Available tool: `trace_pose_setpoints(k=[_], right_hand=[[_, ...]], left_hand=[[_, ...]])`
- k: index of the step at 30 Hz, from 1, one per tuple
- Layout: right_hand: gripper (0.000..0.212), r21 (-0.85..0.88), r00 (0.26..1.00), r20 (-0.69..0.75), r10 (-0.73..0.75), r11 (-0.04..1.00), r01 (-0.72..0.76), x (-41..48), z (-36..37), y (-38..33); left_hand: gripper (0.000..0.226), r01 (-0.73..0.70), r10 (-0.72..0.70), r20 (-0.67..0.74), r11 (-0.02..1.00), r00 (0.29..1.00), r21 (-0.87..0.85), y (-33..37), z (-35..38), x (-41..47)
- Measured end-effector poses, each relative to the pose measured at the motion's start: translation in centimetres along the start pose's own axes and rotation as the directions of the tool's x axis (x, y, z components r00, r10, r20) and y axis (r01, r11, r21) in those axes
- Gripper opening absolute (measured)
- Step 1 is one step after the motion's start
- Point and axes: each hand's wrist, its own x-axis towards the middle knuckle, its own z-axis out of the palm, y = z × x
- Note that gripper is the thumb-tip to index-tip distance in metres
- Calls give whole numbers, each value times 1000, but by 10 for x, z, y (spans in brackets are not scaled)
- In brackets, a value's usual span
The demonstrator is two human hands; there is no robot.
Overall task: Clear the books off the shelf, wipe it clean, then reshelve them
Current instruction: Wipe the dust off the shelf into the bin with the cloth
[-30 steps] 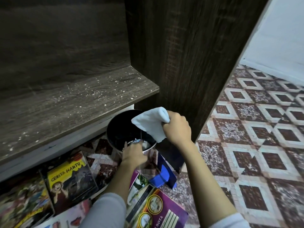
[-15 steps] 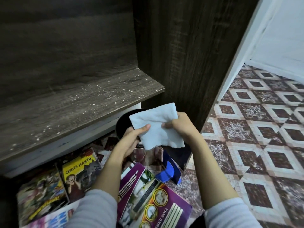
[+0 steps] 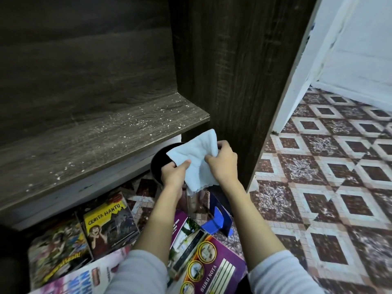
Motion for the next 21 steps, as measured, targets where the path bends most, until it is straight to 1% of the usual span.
trace_pose_setpoints(k=[2, 3, 5, 6, 7, 9, 11, 14, 17, 19, 21], right_hand=[[32, -124, 996, -60, -61, 991, 53, -3, 3, 1], [32, -193, 993, -70, -98, 978, 83, -5, 5, 1], [31, -287, 987, -52, -155, 949, 133, -7, 9, 1], [30, -296, 987, -44, -156, 946, 136, -6, 9, 0], [29, -274, 990, -44, -137, 954, 120, -5, 8, 0], [29, -122, 997, -39, -67, 991, 61, 0, 3, 0], [36, 57, 999, 54, 7, 998, -10, 7, -4, 1], [48, 201, 976, 203, 79, 972, -120, 14, -13, 7], [44, 332, 951, 302, 65, 928, -169, 17, -24, 14], [35, 358, 916, 401, 31, 915, -188, 18, -33, 19], [28, 378, 880, 474, 11, 901, -214, 18, -38, 22]], left_hand=[[5, -37, 37, 23, 999, 999, 23, 1, 2, -2], [8, -56, 55, 29, 997, 998, 47, 2, 3, -3], [12, -76, 72, 46, 994, 996, 83, 4, 5, -4], [12, -78, 73, 58, 993, 996, 89, 5, 5, -6], [10, -76, 70, 72, 993, 995, 87, 6, 4, -6], [7, -68, 60, 116, 995, 991, 71, 8, -1, -7], [9, -61, 52, 167, 997, 985, 45, 10, -6, -6], [14, -66, 54, 224, 997, 973, 48, 15, -12, -4], [16, -60, 36, 343, 996, 939, 61, 21, -23, -3], [22, -31, 8, 420, 998, 907, 48, 26, -32, -2], [23, -15, 0, 442, 999, 897, 31, 29, -38, -1]])
